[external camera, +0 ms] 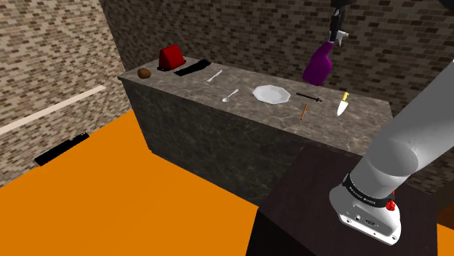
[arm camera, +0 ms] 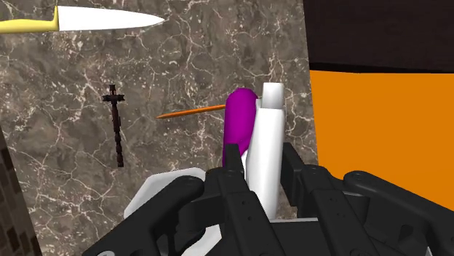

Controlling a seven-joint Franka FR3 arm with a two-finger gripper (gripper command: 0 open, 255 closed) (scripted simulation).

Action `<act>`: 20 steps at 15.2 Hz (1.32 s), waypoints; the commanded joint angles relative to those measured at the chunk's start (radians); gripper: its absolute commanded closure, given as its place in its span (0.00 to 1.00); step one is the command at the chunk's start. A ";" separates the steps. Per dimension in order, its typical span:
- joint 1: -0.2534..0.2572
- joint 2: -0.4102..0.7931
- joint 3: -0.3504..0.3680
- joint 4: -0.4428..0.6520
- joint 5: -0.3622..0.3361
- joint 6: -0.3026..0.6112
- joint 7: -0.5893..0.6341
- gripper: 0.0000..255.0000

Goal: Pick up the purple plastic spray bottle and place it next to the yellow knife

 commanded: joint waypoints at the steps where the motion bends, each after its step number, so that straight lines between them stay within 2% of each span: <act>1: -0.014 -0.034 -0.013 -0.004 -0.021 -0.024 -0.030 1.00; 11: -0.089 -0.108 -0.109 0.087 -0.096 -0.152 -0.227 1.00; 20: -0.159 -0.056 -0.250 0.284 -0.115 -0.264 -0.478 1.00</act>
